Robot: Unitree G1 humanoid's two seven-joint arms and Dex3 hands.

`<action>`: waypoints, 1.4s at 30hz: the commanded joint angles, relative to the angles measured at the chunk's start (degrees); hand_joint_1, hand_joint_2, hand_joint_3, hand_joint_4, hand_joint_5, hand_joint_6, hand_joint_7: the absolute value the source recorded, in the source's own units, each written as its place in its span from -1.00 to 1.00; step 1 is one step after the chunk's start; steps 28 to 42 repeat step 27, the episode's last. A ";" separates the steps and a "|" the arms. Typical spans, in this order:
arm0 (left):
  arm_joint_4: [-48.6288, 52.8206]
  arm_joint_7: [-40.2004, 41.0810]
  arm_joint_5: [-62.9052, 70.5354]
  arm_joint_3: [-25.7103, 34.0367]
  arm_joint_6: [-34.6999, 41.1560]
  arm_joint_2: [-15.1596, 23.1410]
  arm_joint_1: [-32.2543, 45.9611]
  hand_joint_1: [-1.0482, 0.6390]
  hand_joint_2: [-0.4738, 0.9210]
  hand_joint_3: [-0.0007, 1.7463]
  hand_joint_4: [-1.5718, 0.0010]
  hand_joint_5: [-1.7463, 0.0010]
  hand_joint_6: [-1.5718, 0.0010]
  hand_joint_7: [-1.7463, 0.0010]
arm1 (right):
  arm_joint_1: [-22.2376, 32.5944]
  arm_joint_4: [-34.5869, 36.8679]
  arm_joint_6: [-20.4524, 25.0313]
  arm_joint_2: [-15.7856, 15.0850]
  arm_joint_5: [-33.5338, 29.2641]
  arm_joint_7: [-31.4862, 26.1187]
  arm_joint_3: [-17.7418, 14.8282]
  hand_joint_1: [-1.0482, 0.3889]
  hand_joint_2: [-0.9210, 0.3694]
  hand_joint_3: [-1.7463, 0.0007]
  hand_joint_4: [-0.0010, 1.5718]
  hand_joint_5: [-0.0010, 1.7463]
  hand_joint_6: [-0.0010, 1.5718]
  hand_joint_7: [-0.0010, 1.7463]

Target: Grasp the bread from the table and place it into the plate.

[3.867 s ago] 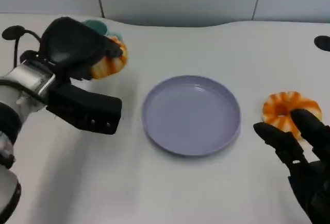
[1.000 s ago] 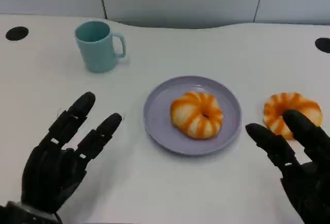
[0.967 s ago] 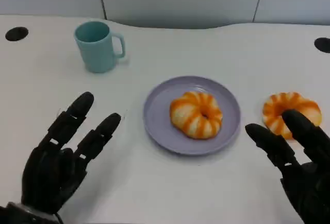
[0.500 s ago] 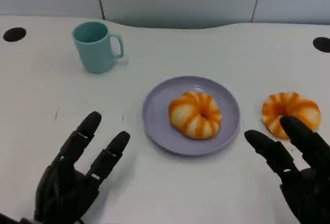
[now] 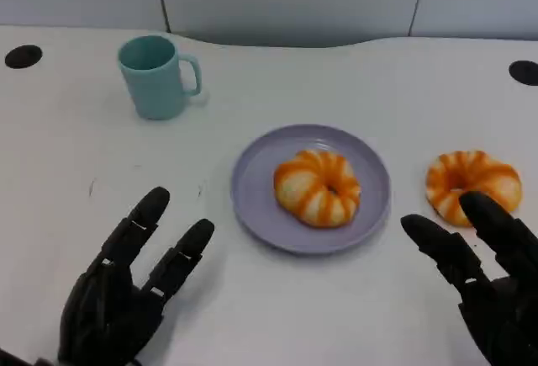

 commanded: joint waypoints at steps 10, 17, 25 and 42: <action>-0.52 0.65 1.60 1.21 0.39 0.54 -1.05 -0.48 1.00 -0.65 0.55 0.95 0.61 0.97 | 0.34 -0.95 0.78 -1.09 -0.12 -0.26 -0.48 -0.40 -1.00 0.92 -0.24 -0.54 -0.05 -0.99; -0.84 1.25 1.90 1.56 0.64 -0.07 -1.21 -0.46 1.00 -0.70 0.51 0.95 0.57 0.97 | -0.24 -1.04 1.42 -1.23 -0.47 -0.84 -0.35 -0.40 -1.00 0.94 -0.22 -0.53 -0.04 -0.99; -0.81 1.23 1.83 1.94 0.91 -0.46 -1.15 -0.45 1.00 -0.72 0.50 0.95 0.57 0.98 | -0.57 -0.79 1.77 -1.47 0.04 -0.17 -0.68 -0.39 -1.00 0.93 -0.22 -0.52 -0.04 -0.99; -0.93 1.23 1.68 2.03 1.20 -0.50 -1.06 -0.45 1.00 -0.73 0.49 0.96 0.57 0.98 | -0.39 -1.09 1.84 -1.34 0.05 -0.55 -0.66 -0.39 -1.00 0.93 -0.23 -0.52 -0.04 -0.99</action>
